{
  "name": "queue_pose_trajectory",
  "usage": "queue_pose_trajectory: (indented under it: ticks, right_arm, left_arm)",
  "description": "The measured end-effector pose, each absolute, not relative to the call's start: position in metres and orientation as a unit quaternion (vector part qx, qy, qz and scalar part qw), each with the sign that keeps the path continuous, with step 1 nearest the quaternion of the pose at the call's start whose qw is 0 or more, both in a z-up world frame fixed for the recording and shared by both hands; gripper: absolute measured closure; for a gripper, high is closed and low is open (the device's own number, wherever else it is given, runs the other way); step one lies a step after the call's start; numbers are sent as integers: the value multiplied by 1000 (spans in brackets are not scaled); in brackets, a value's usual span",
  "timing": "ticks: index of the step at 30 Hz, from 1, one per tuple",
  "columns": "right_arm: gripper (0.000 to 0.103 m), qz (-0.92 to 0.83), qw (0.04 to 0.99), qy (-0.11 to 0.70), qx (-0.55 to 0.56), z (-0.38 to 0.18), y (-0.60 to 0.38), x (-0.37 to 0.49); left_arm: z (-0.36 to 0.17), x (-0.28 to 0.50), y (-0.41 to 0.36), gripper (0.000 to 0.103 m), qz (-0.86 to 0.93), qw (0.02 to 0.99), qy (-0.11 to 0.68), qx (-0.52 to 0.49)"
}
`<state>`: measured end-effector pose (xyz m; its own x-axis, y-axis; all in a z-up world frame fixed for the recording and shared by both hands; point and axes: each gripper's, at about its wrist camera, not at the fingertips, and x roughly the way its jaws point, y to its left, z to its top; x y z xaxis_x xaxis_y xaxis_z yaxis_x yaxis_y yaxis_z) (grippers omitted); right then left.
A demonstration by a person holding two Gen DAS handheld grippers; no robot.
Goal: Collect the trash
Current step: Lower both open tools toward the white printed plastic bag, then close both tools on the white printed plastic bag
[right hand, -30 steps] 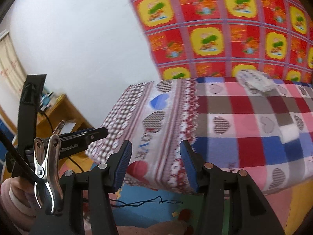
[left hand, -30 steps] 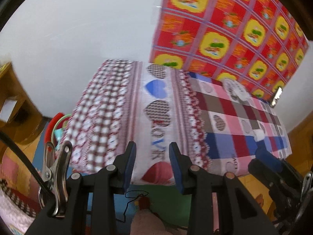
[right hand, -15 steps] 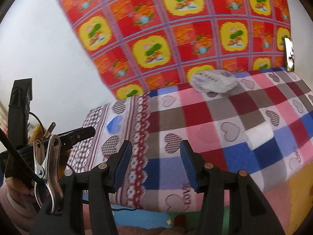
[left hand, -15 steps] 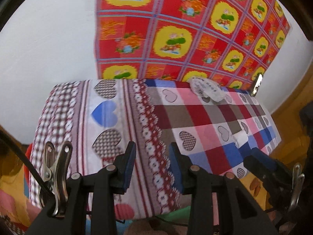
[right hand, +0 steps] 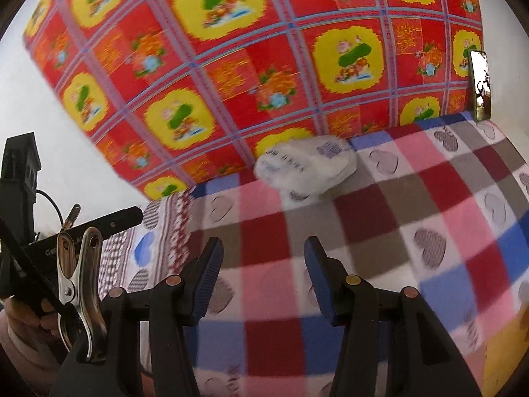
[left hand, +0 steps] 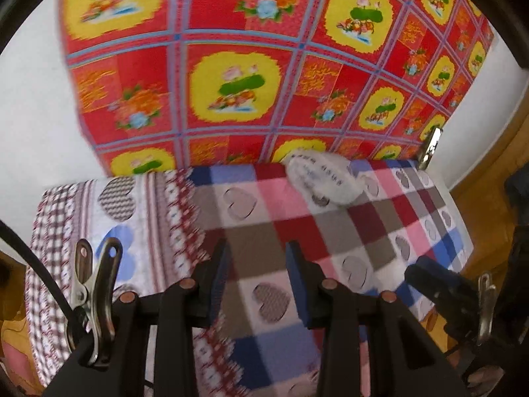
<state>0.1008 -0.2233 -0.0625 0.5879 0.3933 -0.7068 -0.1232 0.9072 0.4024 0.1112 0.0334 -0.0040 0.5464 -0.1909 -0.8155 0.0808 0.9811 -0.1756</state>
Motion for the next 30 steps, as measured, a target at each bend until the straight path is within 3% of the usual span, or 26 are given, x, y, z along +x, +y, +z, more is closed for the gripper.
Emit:
queue_pose_trajectory:
  ticks: [18,22,30]
  right_arm:
    - [50,164,854,455,193,-119,-292,233]
    - [50,167,846,468,191,-133,-291,251]
    - [46,194,832,488,179,-154,-281,280]
  left_arm:
    - [-53,252,-56,66,-51,866,490,-86]
    - [-75,272,-64,50,-44,857,504,-94]
    - [-102,300,-73,48,-23,846,523,-102]
